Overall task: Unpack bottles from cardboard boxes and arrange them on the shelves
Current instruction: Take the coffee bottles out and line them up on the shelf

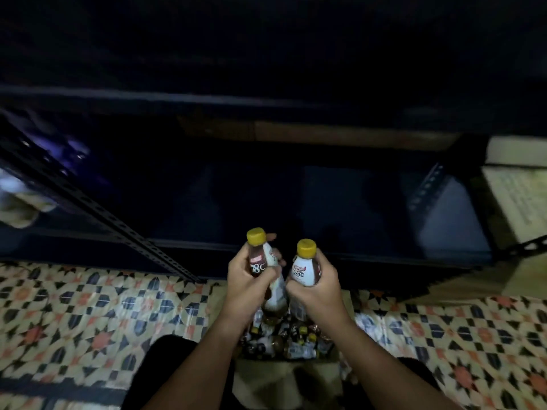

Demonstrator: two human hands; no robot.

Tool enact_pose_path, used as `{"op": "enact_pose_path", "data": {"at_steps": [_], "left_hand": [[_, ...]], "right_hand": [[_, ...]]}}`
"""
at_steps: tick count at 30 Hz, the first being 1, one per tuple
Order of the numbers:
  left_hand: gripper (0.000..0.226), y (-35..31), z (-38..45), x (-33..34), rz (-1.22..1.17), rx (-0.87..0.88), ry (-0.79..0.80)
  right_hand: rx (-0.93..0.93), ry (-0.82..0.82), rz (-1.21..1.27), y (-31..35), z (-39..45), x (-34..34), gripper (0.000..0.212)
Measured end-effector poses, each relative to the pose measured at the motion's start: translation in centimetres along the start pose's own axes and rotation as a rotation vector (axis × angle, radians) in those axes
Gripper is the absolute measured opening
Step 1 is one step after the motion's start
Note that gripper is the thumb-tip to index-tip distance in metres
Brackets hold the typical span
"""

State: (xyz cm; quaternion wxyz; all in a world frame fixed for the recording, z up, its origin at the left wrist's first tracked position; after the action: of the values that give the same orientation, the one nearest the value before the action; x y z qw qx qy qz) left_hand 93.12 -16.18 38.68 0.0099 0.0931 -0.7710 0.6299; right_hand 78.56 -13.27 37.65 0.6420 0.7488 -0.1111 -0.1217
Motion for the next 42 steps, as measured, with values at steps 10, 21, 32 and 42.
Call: {"op": "enact_pose_path", "data": {"at_steps": [10,21,32,42], "left_hand": [[0.035,-28.0,-3.2,3.2,0.022,0.383,0.102],[0.031,-39.7,2.0,5.3,0.001,0.577,0.150],[0.023,-38.5,5.4,6.1,-0.008,0.626,0.190],[0.081,-37.9,5.3,3.0,0.194,0.688,0.136]], "right_hand": [[-0.287,0.117,0.127,29.0,-2.1,0.9,0.029],[-0.493,0.075,0.117,40.2,3.6,2.3,0.042],[-0.500,0.081,0.161,39.0,6.9,3.9,0.029],[-0.553,0.122,-0.007,37.7,8.3,1.1,0.075]]}}
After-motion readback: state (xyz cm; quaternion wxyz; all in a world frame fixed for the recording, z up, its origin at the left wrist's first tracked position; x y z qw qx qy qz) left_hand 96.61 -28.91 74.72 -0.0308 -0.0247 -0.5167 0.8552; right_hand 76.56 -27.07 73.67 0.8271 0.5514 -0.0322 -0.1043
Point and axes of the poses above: each hand's wrist, its own z-axis towards the middle knuckle, its own x-axis out of the palm, y = z × x, the point moved 4 cm from there along z, towards the middle knuckle, and after that the axes turned 10 degrees about -y, right-handed, at the moved point
